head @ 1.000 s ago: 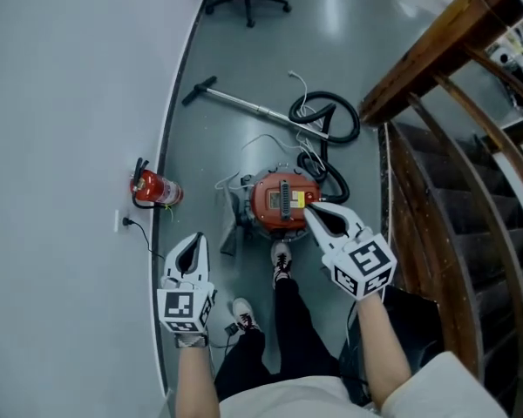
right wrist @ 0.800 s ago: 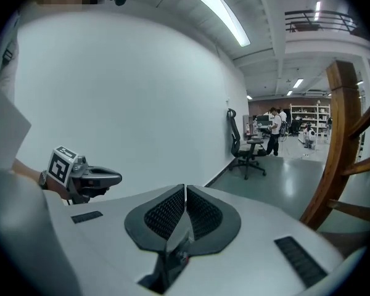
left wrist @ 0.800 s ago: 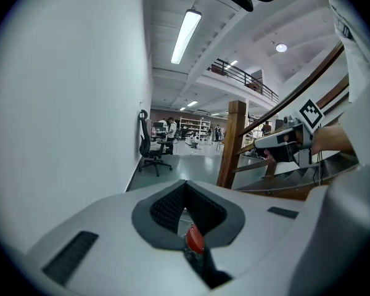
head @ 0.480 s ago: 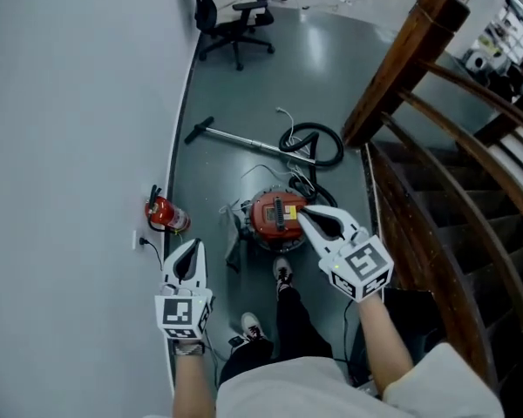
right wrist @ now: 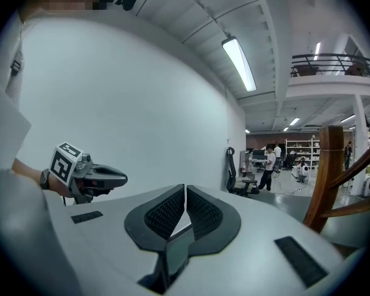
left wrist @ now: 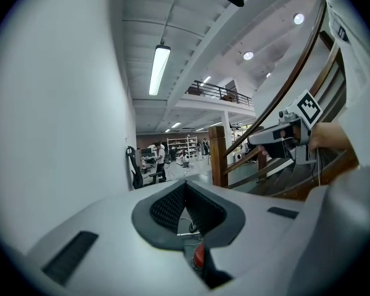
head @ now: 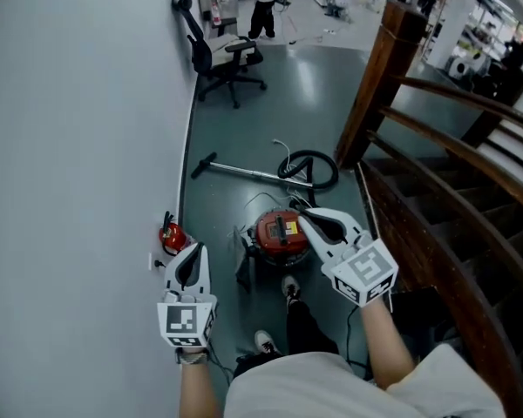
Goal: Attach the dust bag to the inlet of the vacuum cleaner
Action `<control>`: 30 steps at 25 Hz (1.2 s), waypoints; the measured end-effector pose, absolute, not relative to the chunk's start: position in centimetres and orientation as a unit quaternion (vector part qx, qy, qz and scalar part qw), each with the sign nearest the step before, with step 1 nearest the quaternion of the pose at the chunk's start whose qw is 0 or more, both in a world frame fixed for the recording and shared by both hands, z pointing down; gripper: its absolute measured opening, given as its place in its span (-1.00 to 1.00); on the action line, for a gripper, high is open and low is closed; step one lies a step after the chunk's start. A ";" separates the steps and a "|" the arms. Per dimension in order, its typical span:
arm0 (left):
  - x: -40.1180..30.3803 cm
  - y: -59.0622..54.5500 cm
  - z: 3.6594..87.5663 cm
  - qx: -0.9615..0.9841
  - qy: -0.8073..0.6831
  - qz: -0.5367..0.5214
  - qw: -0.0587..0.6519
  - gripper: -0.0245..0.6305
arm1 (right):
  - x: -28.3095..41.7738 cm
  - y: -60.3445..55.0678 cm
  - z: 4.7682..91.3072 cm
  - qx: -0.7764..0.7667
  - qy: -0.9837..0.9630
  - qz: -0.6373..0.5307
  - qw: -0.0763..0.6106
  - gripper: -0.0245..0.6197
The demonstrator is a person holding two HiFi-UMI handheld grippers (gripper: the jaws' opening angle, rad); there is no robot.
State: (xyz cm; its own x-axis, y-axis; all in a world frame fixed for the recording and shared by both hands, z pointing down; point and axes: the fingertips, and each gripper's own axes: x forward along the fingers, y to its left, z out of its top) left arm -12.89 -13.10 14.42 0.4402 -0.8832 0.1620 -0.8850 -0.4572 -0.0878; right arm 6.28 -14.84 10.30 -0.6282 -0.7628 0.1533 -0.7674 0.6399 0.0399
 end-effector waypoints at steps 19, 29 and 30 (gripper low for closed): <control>-9.9 -7.7 3.6 0.870 -0.482 0.065 -0.085 -0.93 | 6.8 -7.2 0.9 0.449 -0.890 -0.058 0.058 -0.82; -9.0 -7.0 2.6 0.871 -0.475 0.068 -0.104 -0.93 | 6.7 -6.7 0.5 0.448 -0.888 -0.066 0.077 -0.84; -9.1 -7.0 2.6 0.871 -0.476 0.068 -0.104 -0.93 | 6.7 -6.7 0.6 0.448 -0.888 -0.065 0.079 -0.84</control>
